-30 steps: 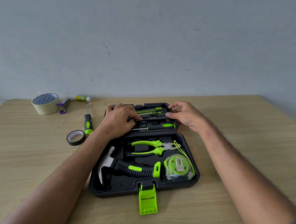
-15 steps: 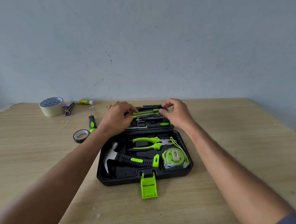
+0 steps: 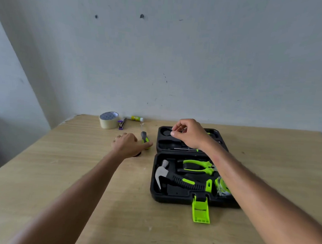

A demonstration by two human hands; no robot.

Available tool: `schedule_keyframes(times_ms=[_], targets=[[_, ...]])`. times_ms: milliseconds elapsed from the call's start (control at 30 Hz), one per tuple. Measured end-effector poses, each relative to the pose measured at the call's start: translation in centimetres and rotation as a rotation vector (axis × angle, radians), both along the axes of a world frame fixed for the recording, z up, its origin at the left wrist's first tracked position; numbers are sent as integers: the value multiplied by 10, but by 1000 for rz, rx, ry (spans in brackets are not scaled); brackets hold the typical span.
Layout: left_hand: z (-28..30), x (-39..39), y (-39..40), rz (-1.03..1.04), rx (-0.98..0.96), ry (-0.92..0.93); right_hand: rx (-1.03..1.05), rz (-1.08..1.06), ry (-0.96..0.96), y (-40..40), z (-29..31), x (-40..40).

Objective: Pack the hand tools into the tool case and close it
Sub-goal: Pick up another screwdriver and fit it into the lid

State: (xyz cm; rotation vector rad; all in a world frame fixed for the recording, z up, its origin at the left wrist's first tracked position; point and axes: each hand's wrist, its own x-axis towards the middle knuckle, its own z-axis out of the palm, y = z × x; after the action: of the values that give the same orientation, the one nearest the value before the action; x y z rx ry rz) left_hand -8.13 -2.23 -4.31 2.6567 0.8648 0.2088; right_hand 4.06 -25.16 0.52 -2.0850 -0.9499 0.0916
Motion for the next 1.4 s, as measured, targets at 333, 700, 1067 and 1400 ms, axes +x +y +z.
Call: schedule_keyframes(times_ms=[333, 700, 1067, 1400], targets=[[13, 16, -13, 137, -53, 8, -18, -13, 34, 3, -3, 0], [34, -13, -1, -72, -363, -333, 68, -37, 116, 6, 3, 2], [46, 11, -23, -505, -146, -334, -78, -186, 115, -52, 18, 28], [30, 26, -41, -491, 163, -152, -360, -128, -77, -72, -5, 33]])
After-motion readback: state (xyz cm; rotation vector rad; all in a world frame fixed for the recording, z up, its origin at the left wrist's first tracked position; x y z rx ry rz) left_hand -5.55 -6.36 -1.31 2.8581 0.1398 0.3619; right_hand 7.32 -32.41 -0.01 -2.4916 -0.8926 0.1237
